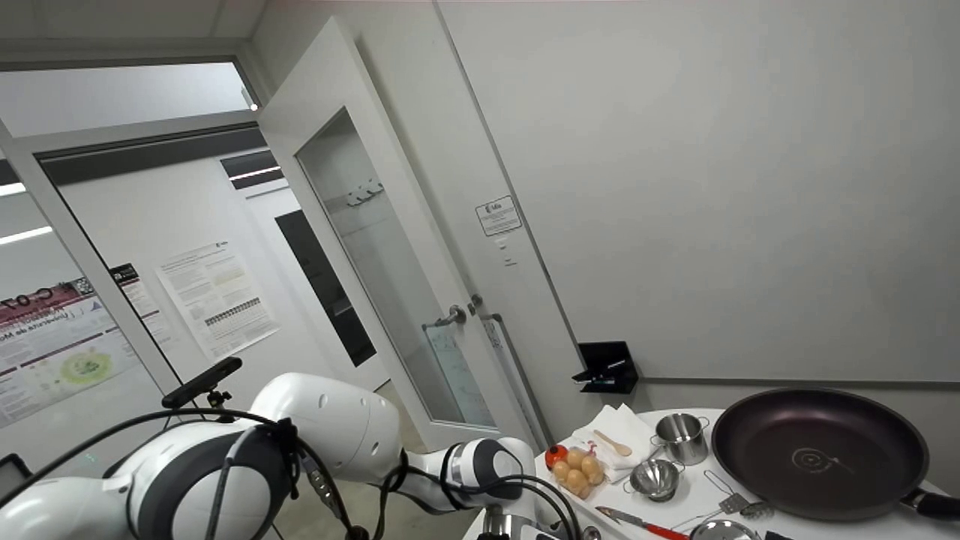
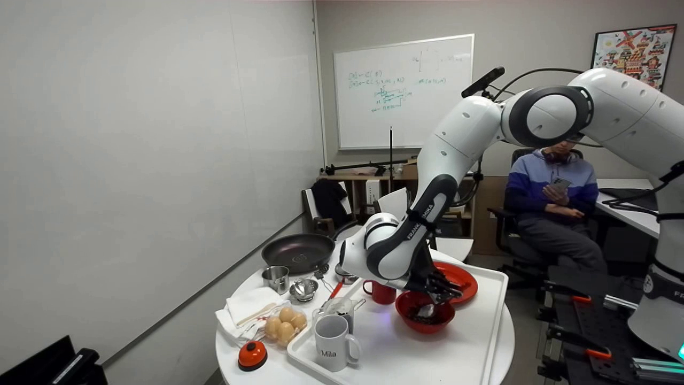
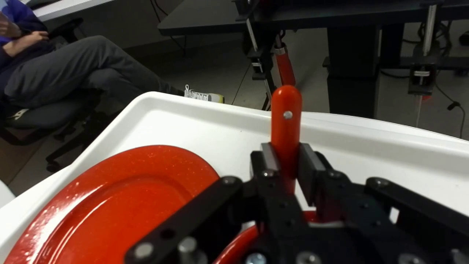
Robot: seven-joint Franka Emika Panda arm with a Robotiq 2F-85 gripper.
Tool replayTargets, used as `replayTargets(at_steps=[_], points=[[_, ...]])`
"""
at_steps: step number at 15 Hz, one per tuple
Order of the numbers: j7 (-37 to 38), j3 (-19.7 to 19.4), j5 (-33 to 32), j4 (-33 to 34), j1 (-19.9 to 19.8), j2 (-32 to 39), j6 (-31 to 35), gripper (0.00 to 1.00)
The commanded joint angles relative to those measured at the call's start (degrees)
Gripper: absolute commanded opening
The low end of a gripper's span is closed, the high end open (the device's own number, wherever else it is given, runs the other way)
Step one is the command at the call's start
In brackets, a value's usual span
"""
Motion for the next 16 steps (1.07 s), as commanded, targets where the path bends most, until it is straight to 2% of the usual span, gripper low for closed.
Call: replayTargets(at_steps=[1, 11, 14, 16], points=[[-0.65, 0.25, 1.34, 1.16, 0.09, 0.09, -0.83, 0.05], [-0.93, 3.63, 0.65, 2.09, 4.98, -1.5, -0.12, 0.05], [-1.28, 3.47, 1.0, 1.96, 4.94, -1.52, 0.36, 0.05], [-2.79, 3.9, 2.16, 1.38, 3.4, -1.99, 1.91, 0.05]])
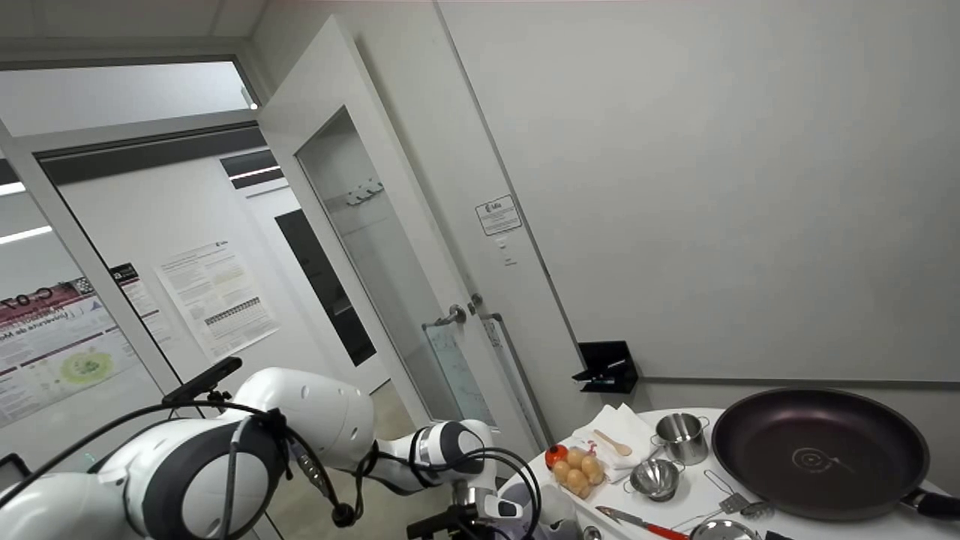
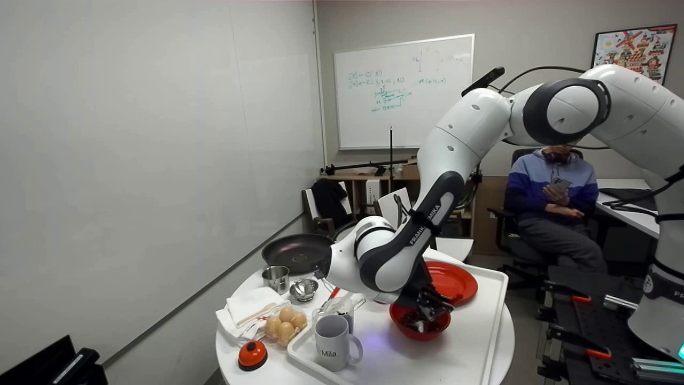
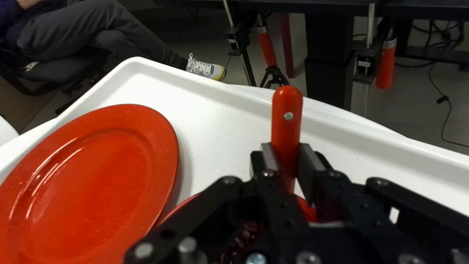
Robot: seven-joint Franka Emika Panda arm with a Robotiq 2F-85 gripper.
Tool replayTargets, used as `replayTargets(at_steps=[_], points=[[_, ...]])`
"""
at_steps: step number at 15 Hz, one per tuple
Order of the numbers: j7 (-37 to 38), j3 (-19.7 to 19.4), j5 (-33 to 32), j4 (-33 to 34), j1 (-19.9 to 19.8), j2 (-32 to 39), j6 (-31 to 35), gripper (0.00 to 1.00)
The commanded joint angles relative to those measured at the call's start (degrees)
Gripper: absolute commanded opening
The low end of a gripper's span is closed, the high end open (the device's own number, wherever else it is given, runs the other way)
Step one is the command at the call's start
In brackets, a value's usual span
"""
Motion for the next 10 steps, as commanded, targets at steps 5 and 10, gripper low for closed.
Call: replayTargets(at_steps=[5, 10], points=[[0.02, -1.38, 4.65, -2.21, -3.92, -2.68, 5.4, 0.05], [4.12, -3.42, 3.67, -4.04, -3.57, -4.59, 7.14, 0.05]])
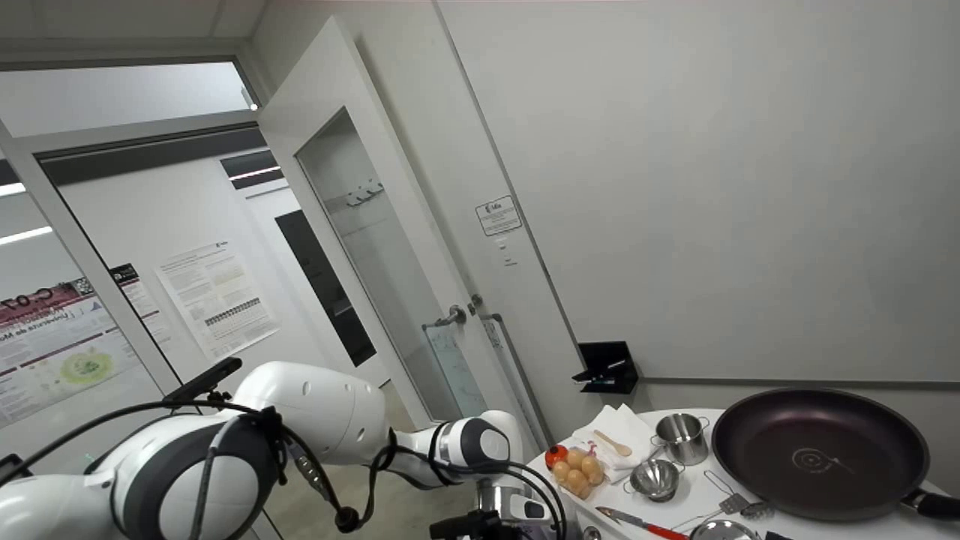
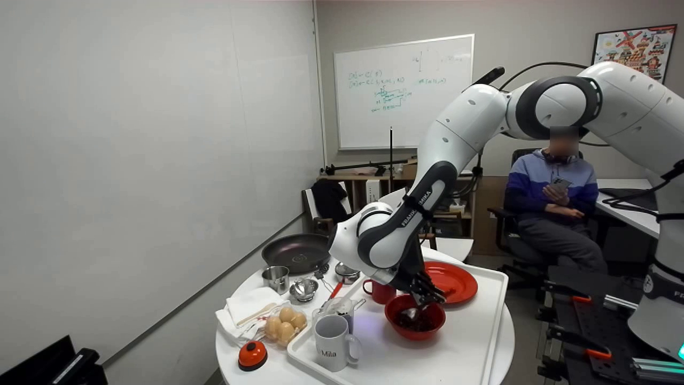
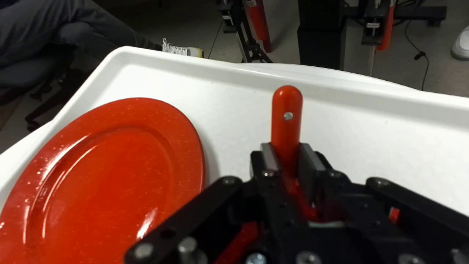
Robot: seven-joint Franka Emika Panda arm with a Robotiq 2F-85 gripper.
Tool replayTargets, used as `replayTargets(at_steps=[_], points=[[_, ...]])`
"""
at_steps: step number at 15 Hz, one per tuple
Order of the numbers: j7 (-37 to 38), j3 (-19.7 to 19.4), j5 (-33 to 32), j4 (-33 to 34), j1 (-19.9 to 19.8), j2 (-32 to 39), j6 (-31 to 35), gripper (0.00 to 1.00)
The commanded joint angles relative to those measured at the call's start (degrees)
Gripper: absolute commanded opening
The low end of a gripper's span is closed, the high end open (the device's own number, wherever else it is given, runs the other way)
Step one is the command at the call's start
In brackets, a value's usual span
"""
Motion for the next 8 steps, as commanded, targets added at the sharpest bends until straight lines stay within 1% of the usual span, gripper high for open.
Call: replayTargets(at_steps=[1, 5, 7, 8], points=[[3.43, -1.15, 0.59, -3.34, 0.74, -2.94, 1.71, 0.05], [6.7, -1.77, -0.26, -5.02, 1.64, -4.36, 2.08, 0.05], [10.03, -2.72, -1.71, -5.79, 3.02, -4.9, 1.45, 0.05], [12.9, -3.66, -3.04, -6.24, 4.29, -5.08, 0.99, 0.05]])
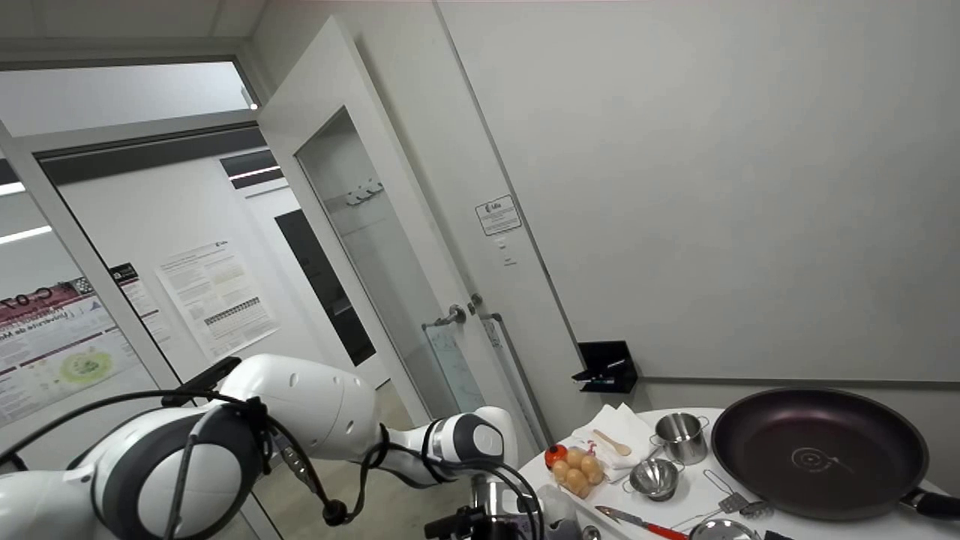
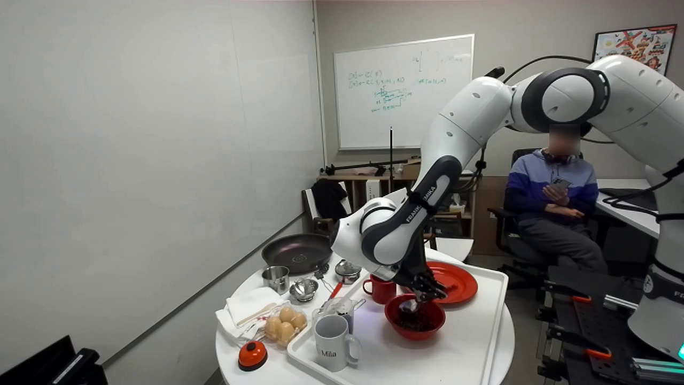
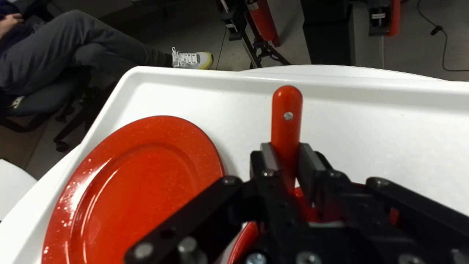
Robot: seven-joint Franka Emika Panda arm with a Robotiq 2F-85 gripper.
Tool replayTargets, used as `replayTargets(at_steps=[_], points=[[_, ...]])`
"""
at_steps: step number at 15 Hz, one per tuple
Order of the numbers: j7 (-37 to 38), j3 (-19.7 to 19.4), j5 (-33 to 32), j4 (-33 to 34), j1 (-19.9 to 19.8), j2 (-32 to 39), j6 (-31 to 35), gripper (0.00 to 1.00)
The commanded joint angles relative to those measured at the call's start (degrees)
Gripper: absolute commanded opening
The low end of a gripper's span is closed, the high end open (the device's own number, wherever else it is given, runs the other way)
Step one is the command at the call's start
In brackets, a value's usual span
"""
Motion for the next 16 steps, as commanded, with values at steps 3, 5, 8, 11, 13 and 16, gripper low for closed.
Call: replayTargets(at_steps=[3, 5, 8, 11, 13, 16], points=[[12.31, -3.79, -5.71, -4.77, 5.79, -2.97, -0.86, 0.05], [13.33, -3.42, -6.82, -5.65, 6.45, -3.19, -1.49, 0.05], [11.53, -2.39, -7.06, -6.25, 6.62, -2.72, -1.85, 0.05], [9.7, -1.59, -7.29, -7.1, 6.6, -2.31, -1.6, 0.05], [8.79, -1.23, -7.56, -7.55, 6.59, -1.96, -1.73, 0.05], [6.35, -0.4, -7.81, -8.37, 6.38, -1.86, -1.52, 0.05]])
